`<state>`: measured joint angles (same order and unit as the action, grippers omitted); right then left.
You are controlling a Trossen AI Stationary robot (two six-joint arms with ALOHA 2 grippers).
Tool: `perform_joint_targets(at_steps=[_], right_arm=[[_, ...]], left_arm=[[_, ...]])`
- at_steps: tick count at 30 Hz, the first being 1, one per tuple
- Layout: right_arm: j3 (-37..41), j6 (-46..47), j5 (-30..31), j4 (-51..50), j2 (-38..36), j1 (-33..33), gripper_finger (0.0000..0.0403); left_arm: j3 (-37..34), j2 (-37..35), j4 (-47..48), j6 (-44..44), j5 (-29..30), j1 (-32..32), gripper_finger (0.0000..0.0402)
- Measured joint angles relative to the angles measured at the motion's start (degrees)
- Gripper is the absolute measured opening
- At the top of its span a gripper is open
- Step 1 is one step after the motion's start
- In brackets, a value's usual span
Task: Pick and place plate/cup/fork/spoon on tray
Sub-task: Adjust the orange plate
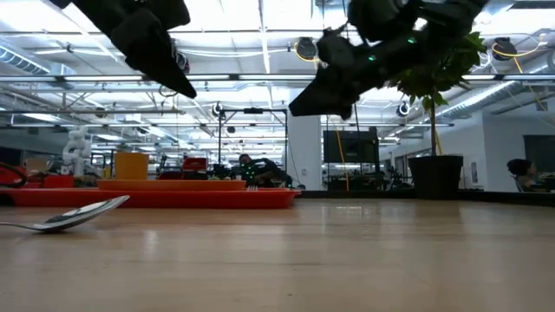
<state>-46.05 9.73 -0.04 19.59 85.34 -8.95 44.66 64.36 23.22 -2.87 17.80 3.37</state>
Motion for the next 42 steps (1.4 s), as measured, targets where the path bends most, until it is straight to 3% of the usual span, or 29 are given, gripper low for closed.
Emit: perform_joint_targets(at_steps=[5, 9, 14, 21, 31, 42], right_arm=[[-6.77, -4.28, 0.13, -11.95, 0.39, -1.48, 0.0053], [-7.47, -8.35, 0.00, -14.99, -0.72, -1.53, 0.0039], [-7.44, -13.25, 0.24, -19.69, -3.05, -1.60, 0.0034], [-7.47, -19.23, 12.14, -28.10, -9.69, -2.33, 0.0034], [-7.44, -19.27, 13.51, -28.06, -13.66, -2.62, 0.0034], [-7.44, -17.73, 13.30, -31.89, -13.64, -2.60, 0.0034]], left_arm=[[-0.50, 4.59, -9.11, 0.22, -0.11, 3.57, 0.0120], [-0.50, 11.22, -17.15, 3.52, -3.40, 3.87, 0.0120], [0.18, 19.03, -19.58, 4.88, -2.75, 1.83, 0.0120], [0.24, 27.20, -20.86, 5.30, -2.66, -2.25, 0.0103], [0.23, 29.44, -19.90, 2.74, -2.24, -4.38, 0.0009], [0.22, 28.43, -12.17, 0.97, 0.71, -7.89, 0.0017]])
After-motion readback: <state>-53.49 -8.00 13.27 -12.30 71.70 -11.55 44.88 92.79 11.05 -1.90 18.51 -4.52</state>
